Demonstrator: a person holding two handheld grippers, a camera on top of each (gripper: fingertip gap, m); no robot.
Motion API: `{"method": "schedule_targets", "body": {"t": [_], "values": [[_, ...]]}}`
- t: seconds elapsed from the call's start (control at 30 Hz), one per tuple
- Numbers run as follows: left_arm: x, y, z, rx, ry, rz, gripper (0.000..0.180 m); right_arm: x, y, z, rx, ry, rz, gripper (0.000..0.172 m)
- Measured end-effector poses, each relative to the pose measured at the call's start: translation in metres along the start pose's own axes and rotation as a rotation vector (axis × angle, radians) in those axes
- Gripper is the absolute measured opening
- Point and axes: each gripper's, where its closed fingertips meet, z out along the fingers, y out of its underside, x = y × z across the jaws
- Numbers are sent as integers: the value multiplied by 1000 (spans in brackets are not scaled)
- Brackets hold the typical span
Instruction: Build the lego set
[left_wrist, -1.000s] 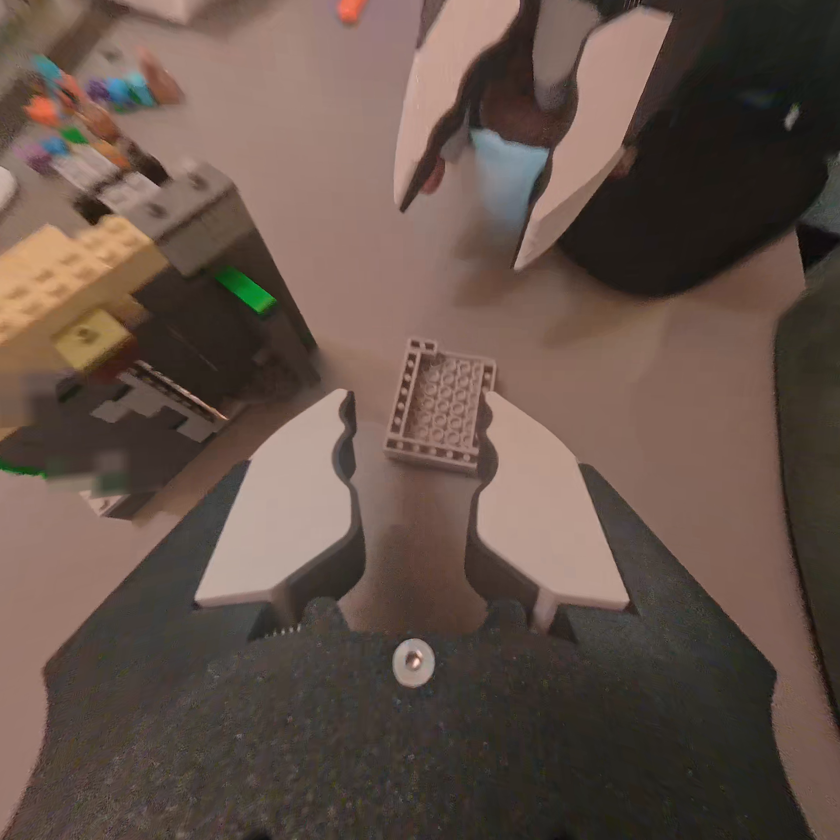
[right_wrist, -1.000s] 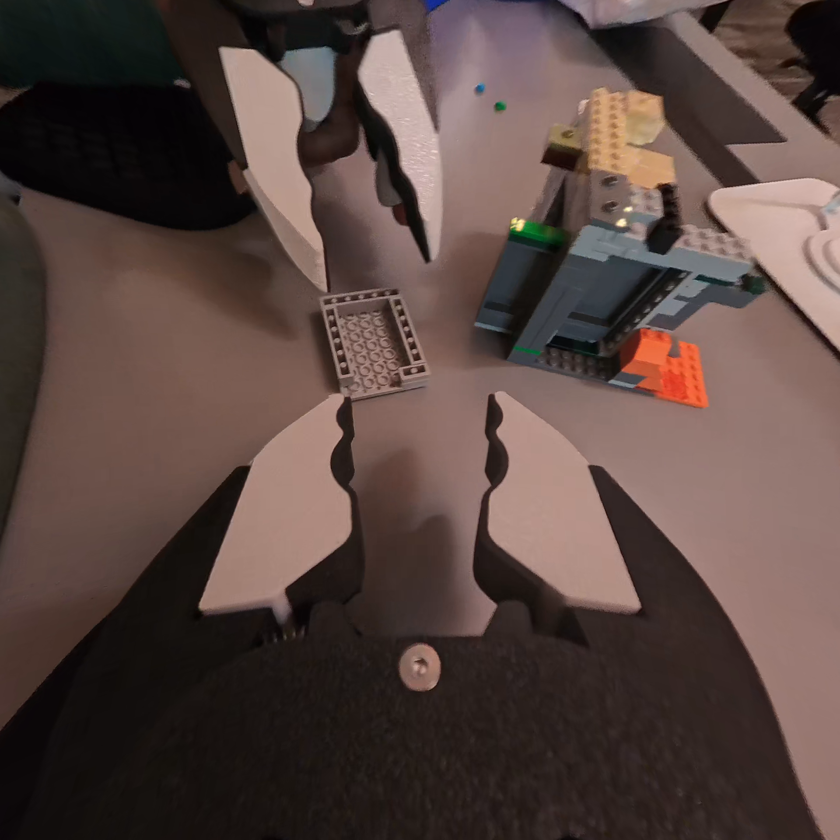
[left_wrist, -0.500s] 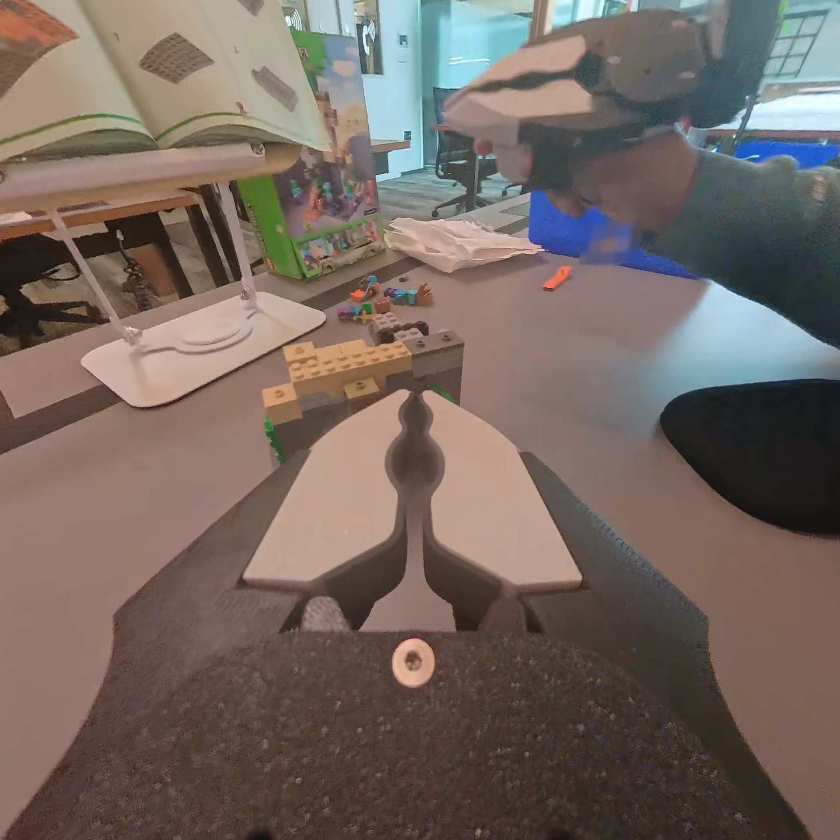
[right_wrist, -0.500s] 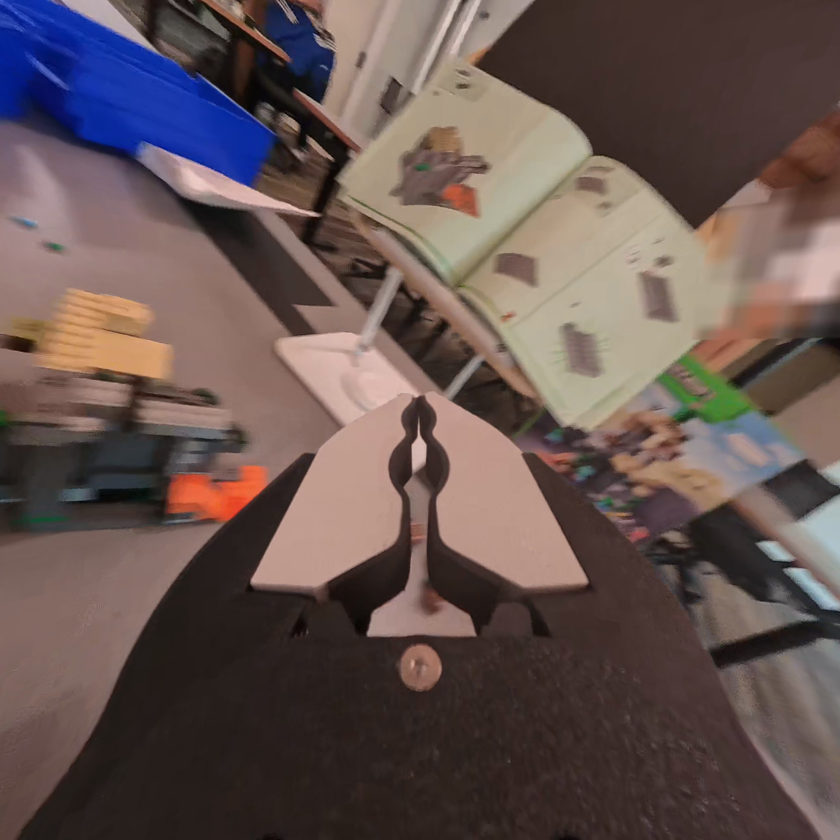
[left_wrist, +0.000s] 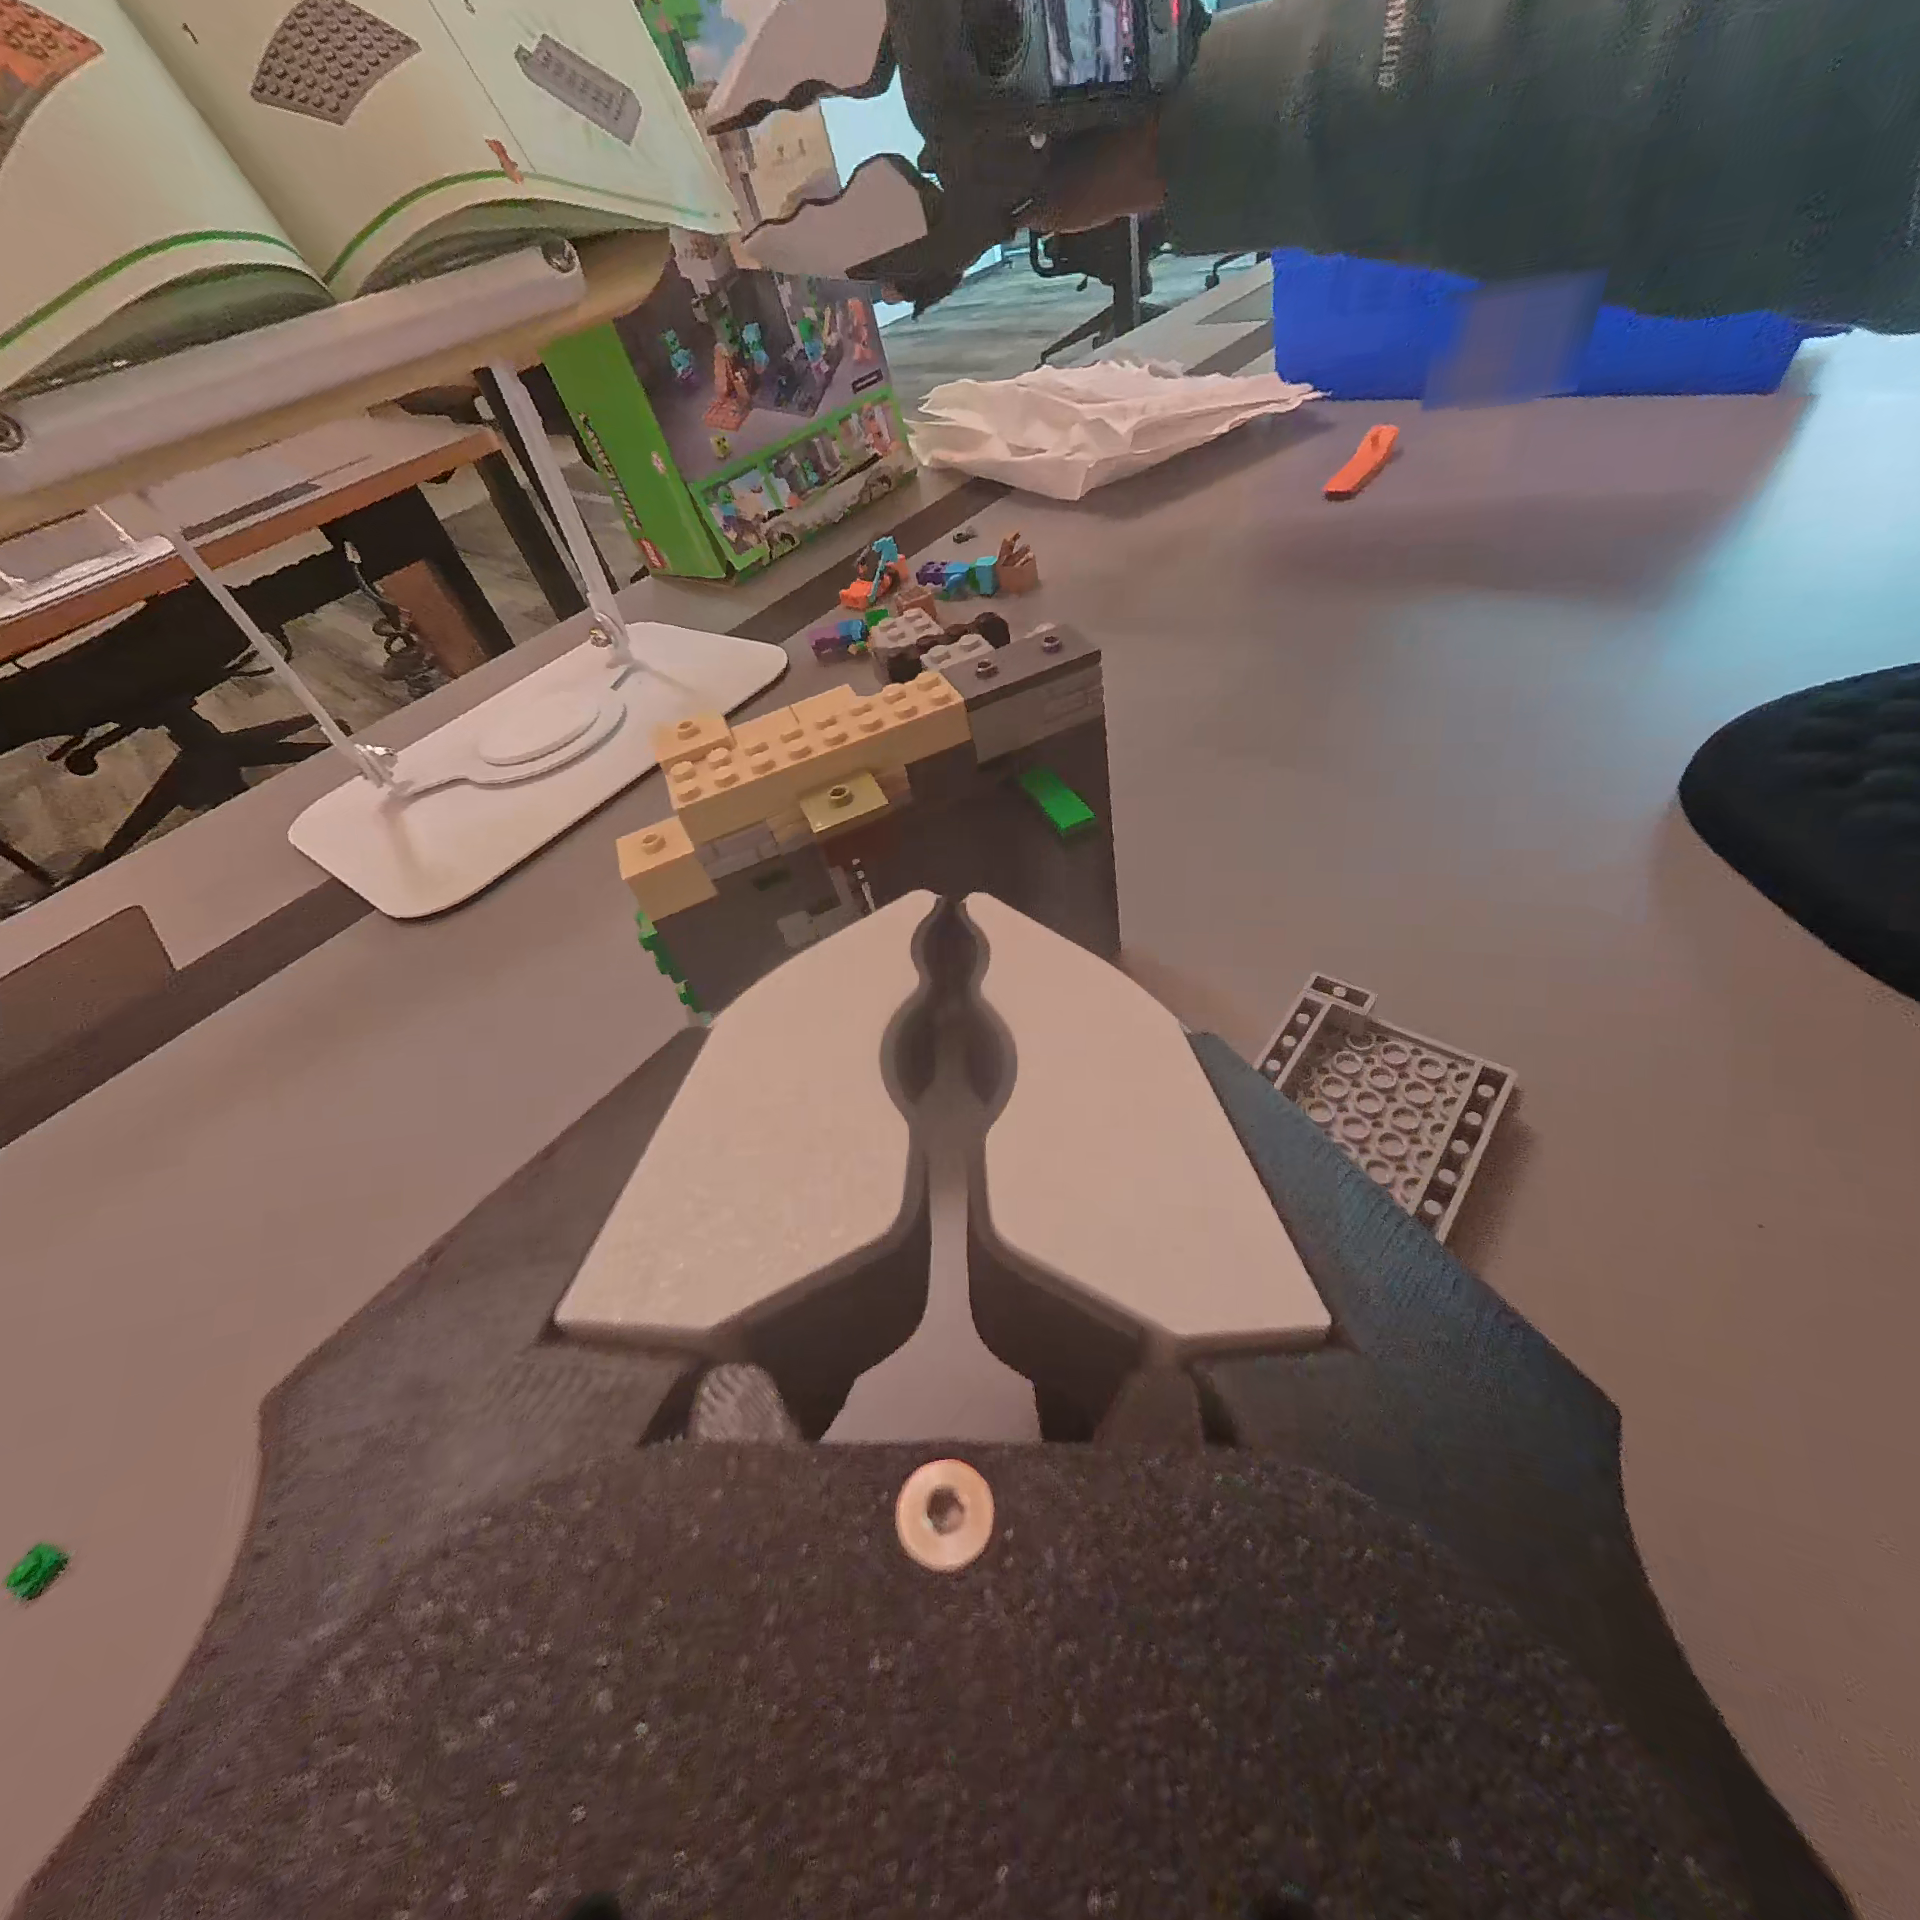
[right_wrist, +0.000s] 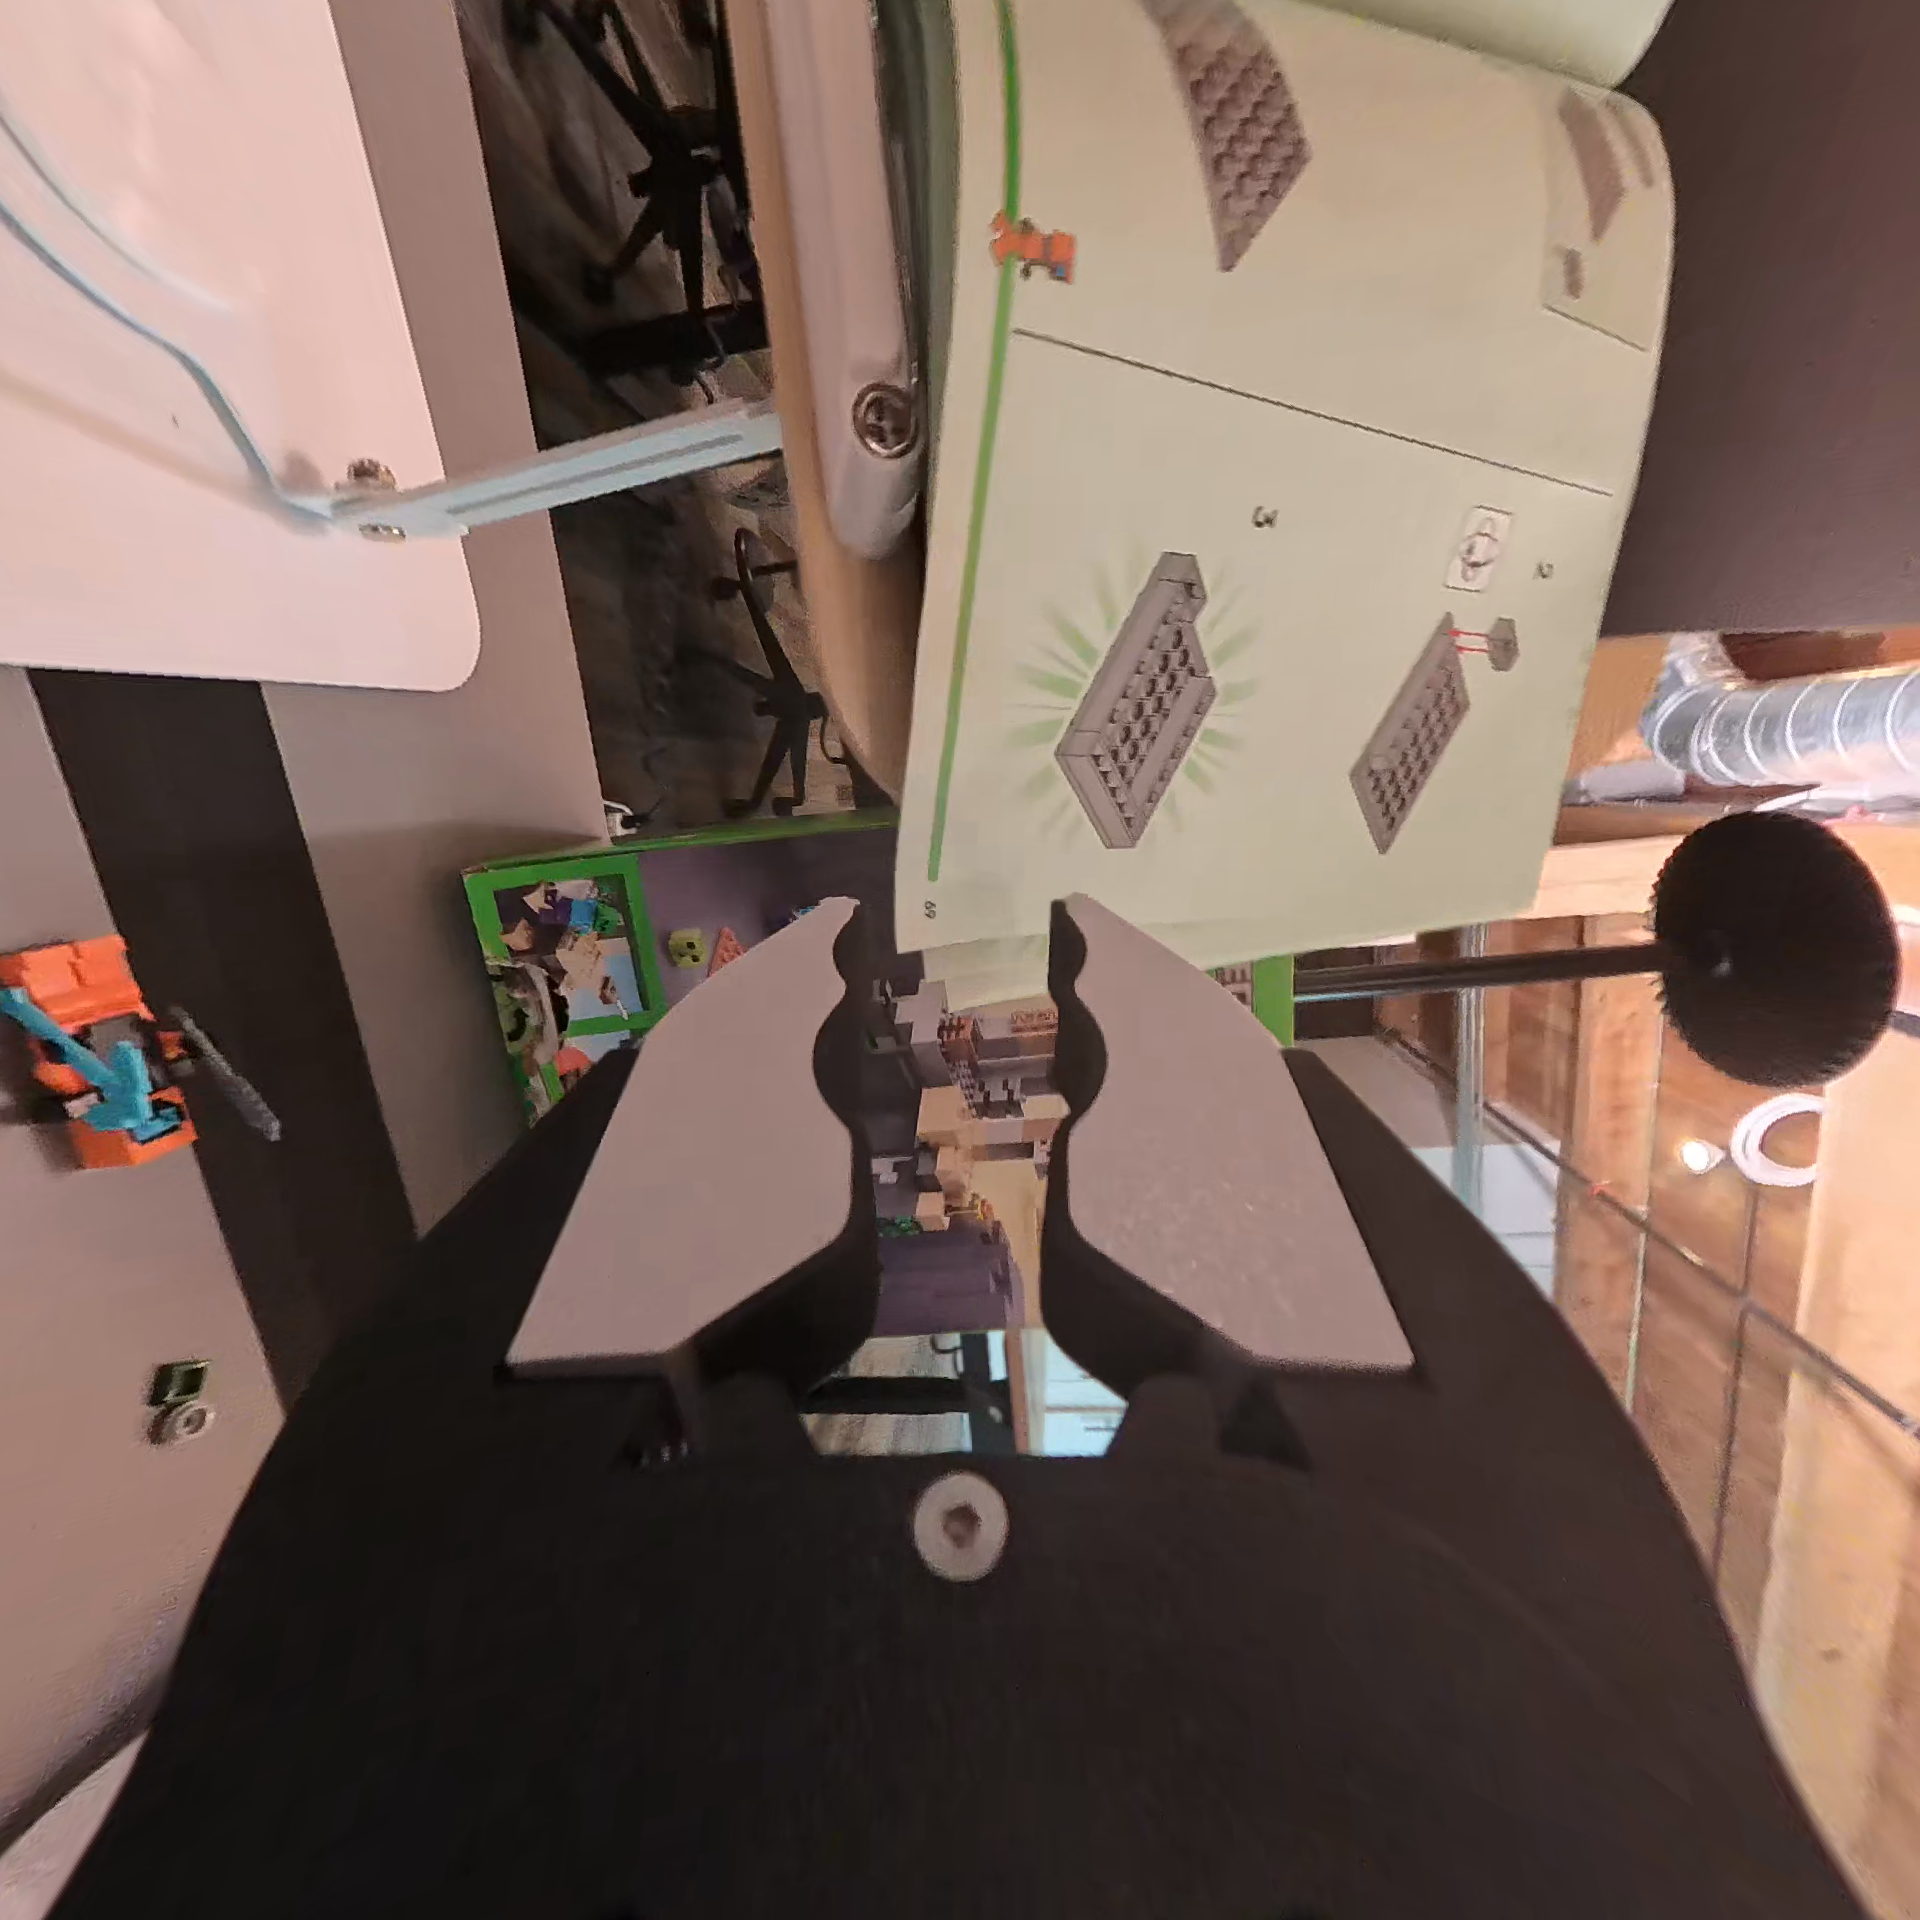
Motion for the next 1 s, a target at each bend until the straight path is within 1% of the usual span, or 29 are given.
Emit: {"method": "schedule_targets", "body": {"t": [0.1,0.17,0.3,0.4,0.47,0.63,0.8,0.87,0.93,1.0], "values": [[-1,3,2,-10,4,3,0,-5,2,10,8,-8,-54,34],[-1,5,3,-19,8,2,0,-6,5,15,4,0,-88,32],[0,7,4,-24,17,-1,0,-2,6,16,16,17,-99,20],[1,7,5,-28,24,-4,0,0,4,14,28,14,-98,0],[2,8,5,-29,30,-4,0,2,3,12,30,9,-95,0],[3,8,5,-33,33,1,0,17,-1,7,40,2,-19,0],[0,2,2,-8,18,-1,0,46,-21,-4,108,-3,173,0],[-7,-7,0,20,-8,-7,0,58,-33,-9,148,-7,262,0],[-20,-23,-3,50,-39,-5,0,65,-46,-13,181,-13,318,0],[-38,-43,-4,70,-92,39,8,70,-60,-17,215,-23,360,0]]}}
